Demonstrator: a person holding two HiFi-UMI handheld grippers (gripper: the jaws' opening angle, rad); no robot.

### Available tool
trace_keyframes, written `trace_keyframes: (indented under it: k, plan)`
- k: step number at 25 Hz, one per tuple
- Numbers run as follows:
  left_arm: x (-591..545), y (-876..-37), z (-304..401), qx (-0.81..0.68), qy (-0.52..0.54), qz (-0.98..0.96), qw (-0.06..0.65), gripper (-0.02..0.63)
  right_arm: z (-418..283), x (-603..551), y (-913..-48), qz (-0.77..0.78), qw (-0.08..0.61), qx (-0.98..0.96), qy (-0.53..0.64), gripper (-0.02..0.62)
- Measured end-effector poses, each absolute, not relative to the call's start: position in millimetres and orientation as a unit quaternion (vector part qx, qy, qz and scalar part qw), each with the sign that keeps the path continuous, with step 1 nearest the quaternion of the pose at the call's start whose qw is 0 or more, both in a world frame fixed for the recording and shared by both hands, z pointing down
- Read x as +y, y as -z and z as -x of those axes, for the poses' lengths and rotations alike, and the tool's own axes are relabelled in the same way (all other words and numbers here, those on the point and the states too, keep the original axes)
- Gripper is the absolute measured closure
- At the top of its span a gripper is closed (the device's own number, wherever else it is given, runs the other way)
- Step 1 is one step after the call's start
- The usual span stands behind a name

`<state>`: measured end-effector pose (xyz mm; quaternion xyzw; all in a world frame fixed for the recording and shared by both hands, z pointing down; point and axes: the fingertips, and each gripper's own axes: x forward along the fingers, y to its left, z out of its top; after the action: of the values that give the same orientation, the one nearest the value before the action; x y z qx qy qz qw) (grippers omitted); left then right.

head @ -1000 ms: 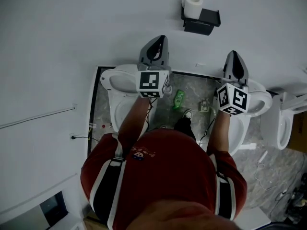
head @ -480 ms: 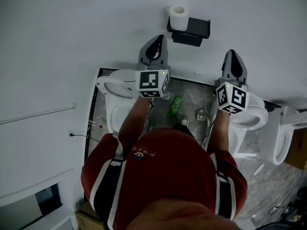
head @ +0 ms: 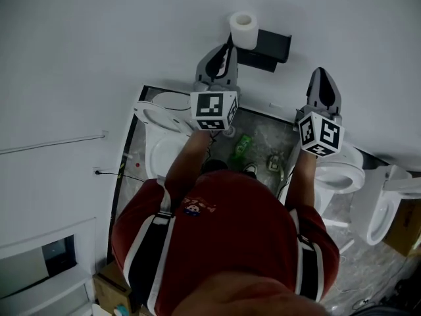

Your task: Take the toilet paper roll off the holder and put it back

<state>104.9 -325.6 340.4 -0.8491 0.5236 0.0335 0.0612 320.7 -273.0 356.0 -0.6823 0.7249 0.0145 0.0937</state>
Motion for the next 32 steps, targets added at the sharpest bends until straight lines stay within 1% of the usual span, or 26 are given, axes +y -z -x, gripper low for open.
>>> trace_keyframes:
  k: [4, 5, 6, 7, 13, 15, 21, 32]
  plan:
    - [-339, -342, -108, 0.52, -0.032, 0.852, 0.056, 0.524, -318, -287, -355, 0.682, 0.091, 0.725, -0.016, 0.588]
    - [-342, -343, -108, 0.517, -0.031, 0.854, 0.051, 0.503, -316, -290, -355, 0.683, 0.09, 0.725, -0.016, 0.588]
    - [-346, -344, -109, 0.51, -0.028, 0.858, 0.045, 0.48, -315, -293, -355, 0.685, 0.089, 0.723, -0.016, 0.588]
    - [-350, -346, -112, 0.501, -0.025, 0.864, 0.039, 0.438, -314, -296, -355, 0.687, 0.088, 0.721, -0.016, 0.588]
    - [-369, -353, -121, 0.457, -0.01, 0.889, 0.019, 0.268, -306, -308, -352, 0.701, 0.082, 0.708, -0.021, 0.588]
    - [-376, -354, -122, 0.449, -0.007, 0.893, 0.018, 0.243, -303, -312, -351, 0.705, 0.078, 0.704, -0.024, 0.588]
    - [-390, -358, -130, 0.42, 0.008, 0.907, 0.017, 0.218, -300, -318, -351, 0.722, 0.072, 0.688, -0.027, 0.588]
    - [-405, -361, -143, 0.39, 0.02, 0.92, 0.023, 0.216, -301, -319, -351, 0.743, 0.064, 0.665, -0.031, 0.588]
